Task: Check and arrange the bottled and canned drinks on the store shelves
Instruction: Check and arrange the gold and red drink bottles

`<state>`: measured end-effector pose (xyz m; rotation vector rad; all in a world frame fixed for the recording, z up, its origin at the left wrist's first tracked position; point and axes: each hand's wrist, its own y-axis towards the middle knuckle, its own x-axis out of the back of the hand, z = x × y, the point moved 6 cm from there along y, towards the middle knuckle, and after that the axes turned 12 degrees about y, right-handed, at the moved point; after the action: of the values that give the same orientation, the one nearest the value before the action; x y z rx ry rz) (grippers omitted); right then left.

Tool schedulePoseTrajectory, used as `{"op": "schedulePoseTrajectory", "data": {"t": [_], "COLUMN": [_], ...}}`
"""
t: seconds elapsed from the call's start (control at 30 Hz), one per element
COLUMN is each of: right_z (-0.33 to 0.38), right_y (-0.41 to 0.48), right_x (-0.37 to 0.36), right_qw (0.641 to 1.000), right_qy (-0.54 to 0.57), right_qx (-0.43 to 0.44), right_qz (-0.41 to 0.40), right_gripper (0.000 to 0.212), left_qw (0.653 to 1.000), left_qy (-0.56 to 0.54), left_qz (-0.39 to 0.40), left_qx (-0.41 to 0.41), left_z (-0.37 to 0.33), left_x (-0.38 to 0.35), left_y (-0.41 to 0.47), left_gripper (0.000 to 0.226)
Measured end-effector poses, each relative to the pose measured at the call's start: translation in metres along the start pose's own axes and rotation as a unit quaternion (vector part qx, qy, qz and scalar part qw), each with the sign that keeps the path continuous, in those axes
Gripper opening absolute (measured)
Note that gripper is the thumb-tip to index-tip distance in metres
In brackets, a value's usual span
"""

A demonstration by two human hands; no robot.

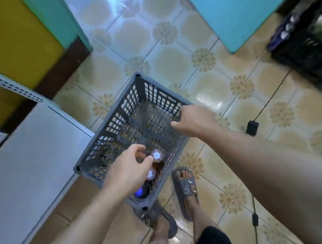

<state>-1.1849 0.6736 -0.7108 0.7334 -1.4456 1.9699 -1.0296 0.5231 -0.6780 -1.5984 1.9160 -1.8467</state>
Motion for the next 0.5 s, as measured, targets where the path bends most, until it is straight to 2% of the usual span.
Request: {"op": "schedulePoseTrajectory", "data": {"t": [0.07, 0.17, 0.3, 0.37, 0.5], "right_z": [0.013, 0.044, 0.089, 0.111, 0.157], "right_y": [-0.042, -0.107, -0.194, -0.237, -0.323], "right_x": [0.059, 0.139, 0.233, 0.273, 0.334], "right_qw": [0.999, 0.995, 0.983, 0.973, 0.944], "right_qy": [0.022, 0.055, 0.057, 0.059, 0.061], "right_qx": [0.0, 0.028, 0.099, 0.137, 0.223], "right_qz": [-0.03, -0.083, -0.145, -0.177, -0.237], "right_gripper": [0.031, 0.044, 0.039, 0.043, 0.044], "left_qw": [0.999, 0.993, 0.978, 0.968, 0.935], "left_qy": [0.02, 0.045, 0.065, 0.059, 0.052], "left_qz": [-0.028, -0.086, -0.175, -0.218, -0.328], "left_qx": [-0.032, -0.064, -0.093, -0.107, -0.126], "left_z": [-0.028, -0.066, -0.1, -0.109, -0.108], "left_x": [0.042, 0.102, 0.165, 0.192, 0.237], "left_y": [-0.044, -0.111, -0.197, -0.245, -0.349], "left_gripper": [0.042, 0.044, 0.047, 0.046, 0.044]}}
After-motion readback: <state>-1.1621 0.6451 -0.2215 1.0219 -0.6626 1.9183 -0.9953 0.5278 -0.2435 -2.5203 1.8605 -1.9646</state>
